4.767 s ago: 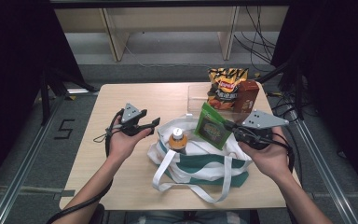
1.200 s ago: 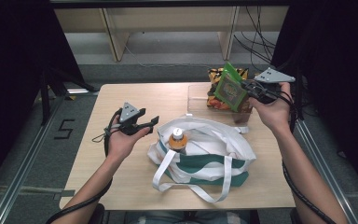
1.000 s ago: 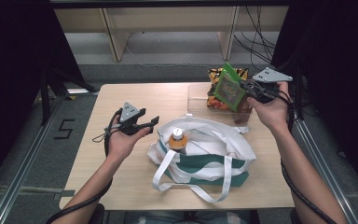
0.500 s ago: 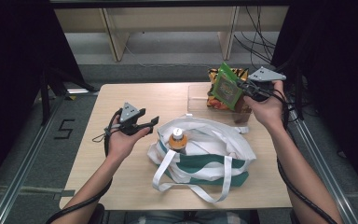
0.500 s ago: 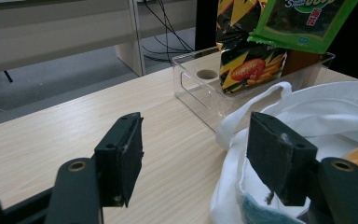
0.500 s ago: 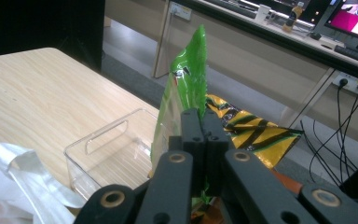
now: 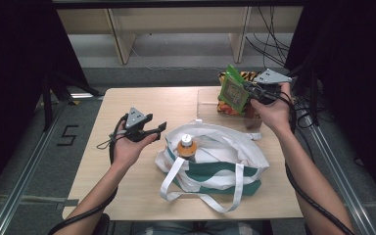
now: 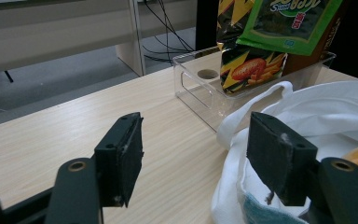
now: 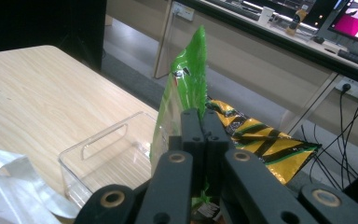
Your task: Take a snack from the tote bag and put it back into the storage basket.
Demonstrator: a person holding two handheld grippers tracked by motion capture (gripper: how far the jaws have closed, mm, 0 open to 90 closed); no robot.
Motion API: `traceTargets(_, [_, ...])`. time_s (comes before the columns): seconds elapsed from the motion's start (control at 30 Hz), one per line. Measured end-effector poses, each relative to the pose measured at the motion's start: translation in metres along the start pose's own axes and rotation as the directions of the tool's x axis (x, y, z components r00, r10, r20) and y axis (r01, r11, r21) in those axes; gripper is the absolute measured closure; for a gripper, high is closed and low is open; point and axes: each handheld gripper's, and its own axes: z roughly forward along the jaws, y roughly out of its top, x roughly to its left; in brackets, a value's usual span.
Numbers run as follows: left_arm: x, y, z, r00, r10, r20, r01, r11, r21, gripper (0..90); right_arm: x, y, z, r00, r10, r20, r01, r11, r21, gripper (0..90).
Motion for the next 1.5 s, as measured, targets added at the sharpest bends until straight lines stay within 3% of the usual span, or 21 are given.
traceTargets(0.47, [0.001, 0.000, 0.000, 1.0000, -0.004, -0.002, 0.004, 1.0000, -0.002, 35.6, 0.002, -0.008, 0.014, 0.9998, -0.021, 0.007, 0.021, 0.9997, 0.010, 90.0])
traceTargets(0.53, [0.001, 0.000, 0.000, 1.0000, 0.000, 0.000, 0.000, 1.0000, -0.001, 35.6, 0.005, -0.008, 0.014, 1.0000, -0.007, -0.001, 0.007, 0.9998, 0.018, 90.0])
traceTargets(0.8, [0.001, 0.000, 0.000, 1.0000, -0.001, 0.001, 0.001, 1.0000, 0.000, 35.6, 0.002, -0.013, 0.018, 0.9991, -0.043, 0.003, 0.043, 0.9989, 0.020, 90.0])
traceTargets(0.93, [0.002, 0.000, -0.001, 1.0000, -0.002, -0.001, 0.002, 1.0000, 0.000, 35.5, 0.004, -0.017, 0.019, 0.9998, -0.017, 0.006, 0.017, 0.9990, 0.041, 90.0])
traceTargets(1.2, [0.002, 0.000, -0.001, 1.0000, -0.004, 0.000, 0.004, 1.0000, 0.000, 35.5, -0.005, -0.021, 0.018, 0.9974, -0.072, 0.007, 0.071, 0.9945, 0.077, 90.0])
traceTargets(1.27, [0.001, 0.000, 0.000, 1.0000, -0.003, 0.003, 0.003, 1.0000, 0.001, 35.4, -0.005, -0.022, 0.018, 0.9984, -0.056, 0.000, 0.056, 0.9941, 0.093, 90.0])
traceTargets(1.37, [0.001, 0.001, 0.000, 1.0000, -0.003, 0.003, 0.003, 1.0000, 0.001, 35.5, -0.007, -0.023, 0.019, 0.9962, -0.088, -0.002, 0.087, 0.9909, 0.103, 90.0])
traceTargets(1.5, [0.000, 0.000, 0.000, 1.0000, -0.002, 0.003, 0.002, 1.0000, 0.001, 35.5, -0.006, -0.024, 0.020, 0.9955, -0.092, -0.021, 0.094, 0.9874, 0.128, 90.0])
